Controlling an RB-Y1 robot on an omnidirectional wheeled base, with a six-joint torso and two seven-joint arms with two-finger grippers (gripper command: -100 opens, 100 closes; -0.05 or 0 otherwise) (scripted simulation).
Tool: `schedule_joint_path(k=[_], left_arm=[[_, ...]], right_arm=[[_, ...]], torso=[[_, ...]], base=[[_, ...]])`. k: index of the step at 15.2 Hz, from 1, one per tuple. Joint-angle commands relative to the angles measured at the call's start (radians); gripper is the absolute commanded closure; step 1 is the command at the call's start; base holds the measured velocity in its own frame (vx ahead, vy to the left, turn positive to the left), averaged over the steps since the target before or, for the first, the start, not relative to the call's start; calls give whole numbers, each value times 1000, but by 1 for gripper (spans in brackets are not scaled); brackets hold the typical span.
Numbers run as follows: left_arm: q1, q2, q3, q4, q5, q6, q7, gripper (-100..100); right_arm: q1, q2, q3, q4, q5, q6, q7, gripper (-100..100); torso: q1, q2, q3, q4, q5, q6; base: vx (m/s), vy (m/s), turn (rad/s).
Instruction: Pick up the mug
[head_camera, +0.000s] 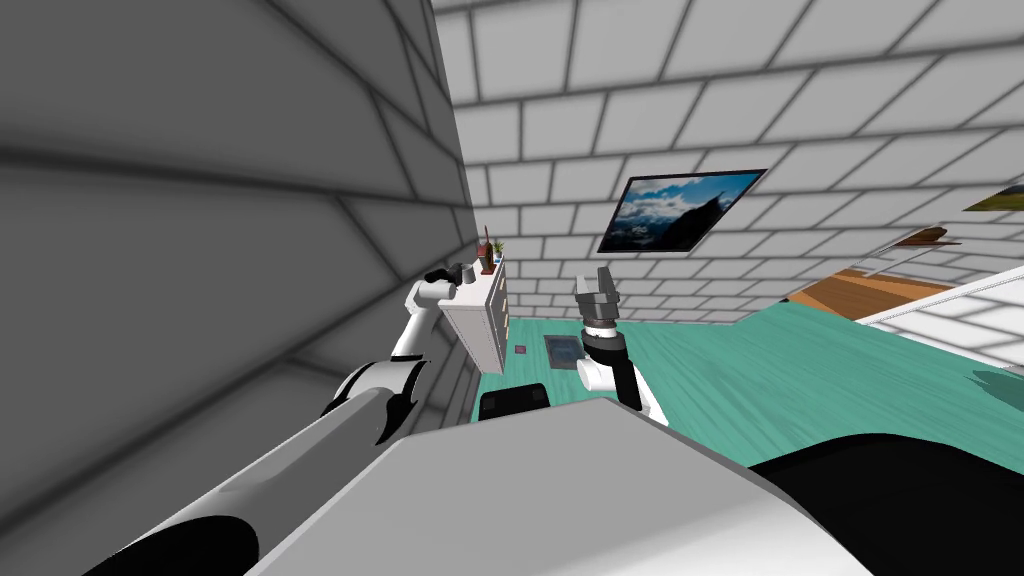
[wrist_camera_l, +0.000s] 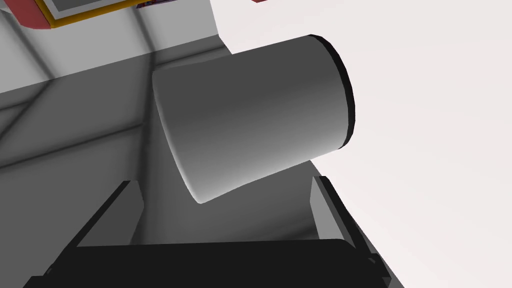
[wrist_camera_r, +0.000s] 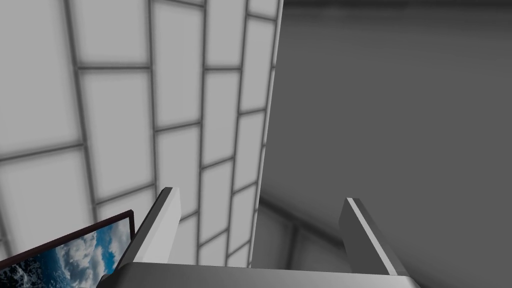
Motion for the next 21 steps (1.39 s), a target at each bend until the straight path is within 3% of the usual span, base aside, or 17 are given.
schedule_joint_path(k=[1, 4, 5, 8, 10, 12, 14, 16, 17, 18, 20, 21], left_arm=[[-50, 5, 2, 49, 10, 50, 0, -100], [-61, 5, 2, 49, 10, 89, 0, -100], [-107, 12, 4, 97, 22, 126, 0, -100], [-131, 12, 4, 115, 22, 171, 0, -100], [-194, 17, 7, 179, 35, 220, 0, -100], [-199, 17, 7, 181, 35, 253, 0, -100], [-262, 22, 9, 246, 48, 297, 1, -100], [-265, 22, 9, 246, 48, 334, 1, -100], [-311, 26, 11, 293, 60, 358, 1, -100], [-329, 26, 11, 311, 60, 378, 1, -100], [-329, 26, 11, 311, 60, 413, 1, -100], [-375, 29, 13, 358, 72, 438, 2, -100]], right_arm=[[0, 0, 0, 0, 0, 0, 0, 0], [0, 0, 0, 0, 0, 0, 0, 0], [0, 0, 0, 0, 0, 0, 0, 0], [0, 0, 0, 0, 0, 0, 0, 0], [0, 0, 0, 0, 0, 0, 0, 0], [0, 0, 0, 0, 0, 0, 0, 0], [0, 0, 0, 0, 0, 0, 0, 0], [0, 0, 0, 0, 0, 0, 0, 0], [0, 0, 0, 0, 0, 0, 0, 0], [0, 0, 0, 0, 0, 0, 0, 0], [0, 0, 0, 0, 0, 0, 0, 0], [0, 0, 0, 0, 0, 0, 0, 0]], torso=[[0, 0, 0, 0, 0, 0], [0, 0, 0, 0, 0, 0], [0, 0, 0, 0, 0, 0], [0, 0, 0, 0, 0, 0], [0, 0, 0, 0, 0, 0], [0, 0, 0, 0, 0, 0], [0, -1, 0, 0, 0, 0], [0, -1, -1, 0, 0, 0], [0, -1, -1, 0, 0, 0], [0, -1, -1, 0, 0, 0], [0, -1, -1, 0, 0, 0], [0, -1, -1, 0, 0, 0]], base=[[-7, 21, -33], [-3, 13, -7], [0, 11, -32], [0, 17, -18], [1, 20, -29], [3, 15, -12], [9, 17, -34], [9, 15, -9], [14, 20, -35], [21, 26, -39], [14, 16, -5], [19, 14, -27]])
